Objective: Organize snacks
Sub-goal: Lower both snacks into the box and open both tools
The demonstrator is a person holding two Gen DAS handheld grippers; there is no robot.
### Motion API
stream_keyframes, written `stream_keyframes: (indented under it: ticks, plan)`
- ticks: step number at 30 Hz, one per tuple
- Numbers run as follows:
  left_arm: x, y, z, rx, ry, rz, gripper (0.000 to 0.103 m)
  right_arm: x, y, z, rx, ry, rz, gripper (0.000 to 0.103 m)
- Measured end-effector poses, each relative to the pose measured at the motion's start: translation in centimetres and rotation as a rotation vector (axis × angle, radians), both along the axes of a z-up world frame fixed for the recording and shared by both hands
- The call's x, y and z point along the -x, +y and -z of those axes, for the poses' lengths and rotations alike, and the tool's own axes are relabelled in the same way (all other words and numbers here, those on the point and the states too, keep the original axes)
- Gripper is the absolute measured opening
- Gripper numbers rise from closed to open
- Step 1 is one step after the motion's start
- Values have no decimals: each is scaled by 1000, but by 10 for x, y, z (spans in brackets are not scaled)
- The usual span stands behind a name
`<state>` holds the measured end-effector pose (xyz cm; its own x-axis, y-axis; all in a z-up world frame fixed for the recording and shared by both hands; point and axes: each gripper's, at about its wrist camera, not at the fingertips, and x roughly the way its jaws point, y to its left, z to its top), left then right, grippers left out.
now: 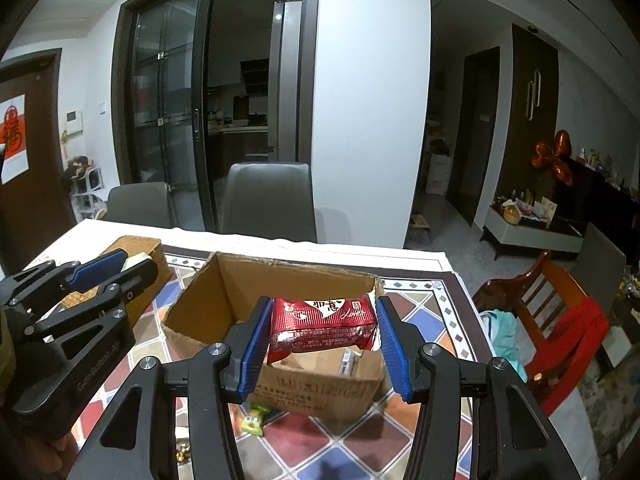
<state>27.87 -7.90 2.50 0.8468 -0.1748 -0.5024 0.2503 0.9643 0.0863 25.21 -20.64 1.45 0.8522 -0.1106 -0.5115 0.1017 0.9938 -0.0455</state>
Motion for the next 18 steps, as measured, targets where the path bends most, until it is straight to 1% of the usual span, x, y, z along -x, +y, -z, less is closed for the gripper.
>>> stream_keyframes:
  ticks: [7, 18]
  plan:
    - [-21, -2, 5, 1, 12, 0, 29, -16, -5, 7, -5, 13, 11, 53]
    - [-50, -6, 23, 3, 49, -6, 29, -47, -13, 26, -20, 52, 14, 53]
